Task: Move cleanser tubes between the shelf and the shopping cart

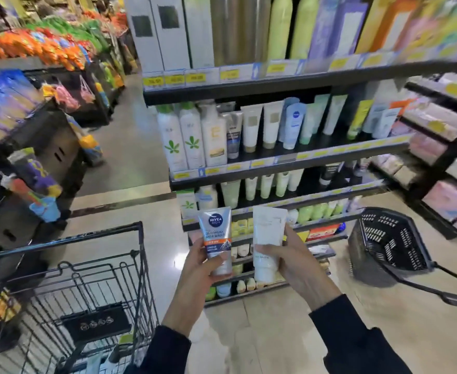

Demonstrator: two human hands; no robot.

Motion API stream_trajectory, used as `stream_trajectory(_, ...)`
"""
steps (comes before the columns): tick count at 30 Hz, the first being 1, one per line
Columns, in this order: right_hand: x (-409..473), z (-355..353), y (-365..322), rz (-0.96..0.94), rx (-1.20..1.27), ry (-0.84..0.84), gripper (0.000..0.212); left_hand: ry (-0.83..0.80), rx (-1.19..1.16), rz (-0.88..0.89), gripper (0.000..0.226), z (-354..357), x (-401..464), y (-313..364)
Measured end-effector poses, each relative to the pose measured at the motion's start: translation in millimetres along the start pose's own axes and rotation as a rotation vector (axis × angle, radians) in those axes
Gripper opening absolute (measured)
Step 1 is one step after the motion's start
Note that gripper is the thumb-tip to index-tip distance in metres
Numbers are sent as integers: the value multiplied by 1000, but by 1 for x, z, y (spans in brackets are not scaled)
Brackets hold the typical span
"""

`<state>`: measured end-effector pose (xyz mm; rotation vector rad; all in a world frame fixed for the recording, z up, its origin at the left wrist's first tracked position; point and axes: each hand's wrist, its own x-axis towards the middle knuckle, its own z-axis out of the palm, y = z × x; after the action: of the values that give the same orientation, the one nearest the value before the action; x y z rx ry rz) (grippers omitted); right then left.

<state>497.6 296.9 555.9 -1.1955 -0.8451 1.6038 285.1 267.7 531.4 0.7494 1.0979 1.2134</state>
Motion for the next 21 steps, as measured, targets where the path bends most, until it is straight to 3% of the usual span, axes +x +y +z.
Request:
stream_trajectory(5,-10,-88,-24,0,17,85,69,-42,-10,-19,50,87,8,-25)
stream_trajectory(11,-4,-178,-49,-34,26,71,70,-1,-33,-16,45,171,20,-51)
stream_trajectory(21,53,-268,-69,-27,-1,58,61,11,-25,-49,48,239,62,-83)
